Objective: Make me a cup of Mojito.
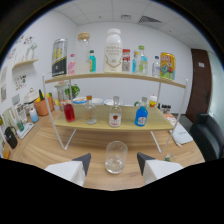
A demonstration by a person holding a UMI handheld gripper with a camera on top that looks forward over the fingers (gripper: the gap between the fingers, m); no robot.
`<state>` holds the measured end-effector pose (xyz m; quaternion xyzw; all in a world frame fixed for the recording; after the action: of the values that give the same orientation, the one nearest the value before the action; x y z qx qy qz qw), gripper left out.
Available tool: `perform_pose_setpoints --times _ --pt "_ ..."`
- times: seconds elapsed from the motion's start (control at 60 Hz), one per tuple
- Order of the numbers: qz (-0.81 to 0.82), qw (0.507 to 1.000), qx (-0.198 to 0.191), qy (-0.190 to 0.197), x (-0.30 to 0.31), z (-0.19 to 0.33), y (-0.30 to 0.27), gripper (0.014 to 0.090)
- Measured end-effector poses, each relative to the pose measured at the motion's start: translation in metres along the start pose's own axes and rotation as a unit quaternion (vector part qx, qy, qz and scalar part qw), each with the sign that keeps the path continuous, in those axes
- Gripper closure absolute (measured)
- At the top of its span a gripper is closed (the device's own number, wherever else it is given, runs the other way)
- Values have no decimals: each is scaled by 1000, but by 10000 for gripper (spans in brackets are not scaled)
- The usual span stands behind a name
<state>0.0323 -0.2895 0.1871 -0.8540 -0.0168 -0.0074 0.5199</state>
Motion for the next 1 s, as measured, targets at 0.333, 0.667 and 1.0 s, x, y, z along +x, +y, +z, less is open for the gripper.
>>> perform_pose_setpoints --times 0.333,0.667,1.0 --pt "13 1000 20 1 5 84 -73 190" --pt "16 1000 -14 2 5 154 -71 586" --pt "24 1000 -4 12 13 148 -72 702"
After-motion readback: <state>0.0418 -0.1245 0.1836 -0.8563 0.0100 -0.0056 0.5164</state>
